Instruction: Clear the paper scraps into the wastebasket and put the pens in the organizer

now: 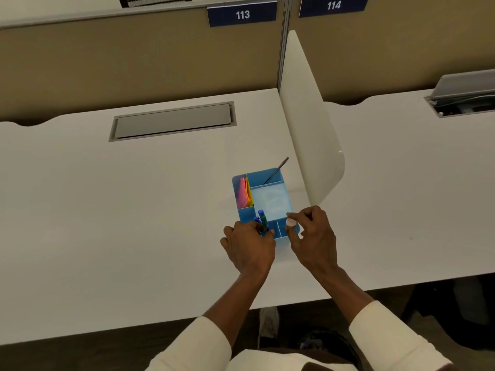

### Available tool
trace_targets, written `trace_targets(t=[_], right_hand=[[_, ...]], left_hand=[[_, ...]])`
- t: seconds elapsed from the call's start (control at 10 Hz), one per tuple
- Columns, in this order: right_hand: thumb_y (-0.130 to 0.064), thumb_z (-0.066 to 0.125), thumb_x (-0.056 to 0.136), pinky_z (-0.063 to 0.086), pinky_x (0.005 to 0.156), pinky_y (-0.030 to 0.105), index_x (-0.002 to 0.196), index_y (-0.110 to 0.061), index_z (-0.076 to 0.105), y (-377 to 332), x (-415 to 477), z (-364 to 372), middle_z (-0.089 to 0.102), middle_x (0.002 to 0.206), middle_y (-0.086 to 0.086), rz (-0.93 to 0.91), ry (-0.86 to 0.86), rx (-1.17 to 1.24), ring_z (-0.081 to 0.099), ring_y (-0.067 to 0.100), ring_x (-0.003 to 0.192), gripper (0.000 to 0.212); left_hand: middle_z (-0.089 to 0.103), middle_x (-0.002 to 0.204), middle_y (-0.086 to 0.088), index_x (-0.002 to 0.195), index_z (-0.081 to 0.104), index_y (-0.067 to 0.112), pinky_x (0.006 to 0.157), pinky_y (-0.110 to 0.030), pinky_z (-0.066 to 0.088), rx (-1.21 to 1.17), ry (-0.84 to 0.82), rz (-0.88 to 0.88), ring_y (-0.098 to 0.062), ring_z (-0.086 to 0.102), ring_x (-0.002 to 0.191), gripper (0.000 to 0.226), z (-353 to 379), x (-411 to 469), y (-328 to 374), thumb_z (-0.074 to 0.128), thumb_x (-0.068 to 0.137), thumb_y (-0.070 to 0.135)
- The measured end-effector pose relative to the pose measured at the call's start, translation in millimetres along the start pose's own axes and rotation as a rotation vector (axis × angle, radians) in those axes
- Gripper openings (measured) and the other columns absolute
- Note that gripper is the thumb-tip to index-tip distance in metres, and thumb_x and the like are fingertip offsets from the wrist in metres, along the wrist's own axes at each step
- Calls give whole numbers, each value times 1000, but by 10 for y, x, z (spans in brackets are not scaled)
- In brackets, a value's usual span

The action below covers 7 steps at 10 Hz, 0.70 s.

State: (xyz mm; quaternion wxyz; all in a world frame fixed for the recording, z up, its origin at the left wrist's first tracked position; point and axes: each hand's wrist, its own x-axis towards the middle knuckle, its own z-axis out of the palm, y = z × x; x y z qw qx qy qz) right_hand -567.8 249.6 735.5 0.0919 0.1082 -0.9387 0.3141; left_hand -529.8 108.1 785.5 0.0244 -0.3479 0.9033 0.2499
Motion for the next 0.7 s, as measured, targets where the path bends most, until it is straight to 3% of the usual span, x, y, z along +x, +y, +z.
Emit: trace_targets(t=[0.4, 0.6, 0.7], right_hand=[[-18, 88, 84, 51, 67, 23, 111, -10, 76, -141, -45, -50, 66, 105, 10, 45, 25, 19, 68, 23, 91, 31], [-14, 88, 83, 51, 67, 23, 115, -11, 74, -235, -185, -111, 65, 109, 11, 62, 37, 17, 69, 25, 94, 35], [-15, 88, 83, 48, 67, 22, 113, -11, 74, -298, -256, -108, 65, 109, 11, 100, 63, -7, 69, 25, 94, 33]], left_hand=[[73, 110, 3, 116, 72, 23, 93, -33, 45, -43, -10, 22, -16, 59, 108, 35, -121, 15, -57, 79, 90, 46], [76, 106, 3, 108, 75, 21, 81, -31, 57, -195, -68, 14, -18, 71, 98, 25, -305, 21, -179, 81, 91, 38], [76, 103, 2, 107, 74, 21, 73, -28, 52, -154, -75, 3, -16, 72, 91, 24, -420, -34, -295, 75, 95, 41]])
